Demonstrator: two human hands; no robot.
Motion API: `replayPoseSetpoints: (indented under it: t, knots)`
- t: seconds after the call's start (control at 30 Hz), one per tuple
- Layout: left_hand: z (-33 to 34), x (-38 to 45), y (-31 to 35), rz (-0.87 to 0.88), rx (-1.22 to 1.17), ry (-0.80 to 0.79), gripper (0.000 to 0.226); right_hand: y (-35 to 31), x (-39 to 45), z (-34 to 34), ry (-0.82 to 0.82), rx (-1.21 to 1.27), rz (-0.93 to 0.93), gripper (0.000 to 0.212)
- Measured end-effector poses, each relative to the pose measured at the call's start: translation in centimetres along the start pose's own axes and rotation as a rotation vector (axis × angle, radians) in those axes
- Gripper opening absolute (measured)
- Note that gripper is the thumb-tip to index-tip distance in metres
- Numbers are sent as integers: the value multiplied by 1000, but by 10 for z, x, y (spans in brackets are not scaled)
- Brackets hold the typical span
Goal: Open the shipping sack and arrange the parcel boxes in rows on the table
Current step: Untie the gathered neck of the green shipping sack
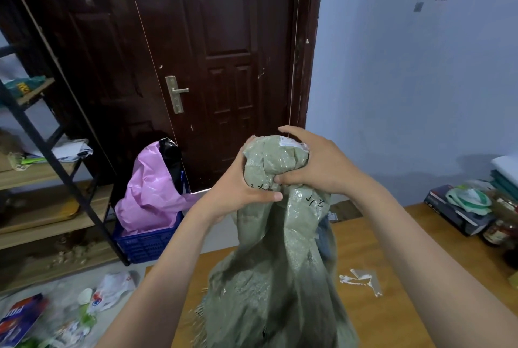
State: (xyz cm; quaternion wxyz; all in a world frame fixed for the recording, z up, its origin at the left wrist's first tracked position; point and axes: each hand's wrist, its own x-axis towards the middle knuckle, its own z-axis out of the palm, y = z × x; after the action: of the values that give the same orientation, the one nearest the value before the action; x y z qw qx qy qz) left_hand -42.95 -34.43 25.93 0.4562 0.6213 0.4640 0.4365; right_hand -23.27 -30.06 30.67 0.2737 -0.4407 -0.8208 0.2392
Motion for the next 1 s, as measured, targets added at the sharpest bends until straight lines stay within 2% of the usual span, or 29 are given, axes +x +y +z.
replayPoseSetpoints:
  t: [0.07,0.13,0.33,0.47,0.63,0.73,0.83,1.0]
  knots:
    - [-1,-1,-3,25,-6,-2,134,-2,-1,-6,21,53,19,80]
    - [1,-1,-5,71,-68,-31,135,-5,-1,-10,39,135,22,66]
    - [21,6,-3,120,-296,-15,122,-16,-2,-2,135,319,37,48]
    - [23,10,3,126,-334,5,106,-21,-6,6,233,386,50,37]
    - [18,10,15,131,-306,-5,103,-29,-4,-2,210,449,102,25]
    - [11,11,24,160,-237,-14,115,-35,-2,-12,168,465,116,22]
    - [4,12,31,200,-221,0,141,-44,-1,-22,128,516,135,17]
    - [3,10,36,246,-247,-22,142,-52,1,-34,173,610,194,17]
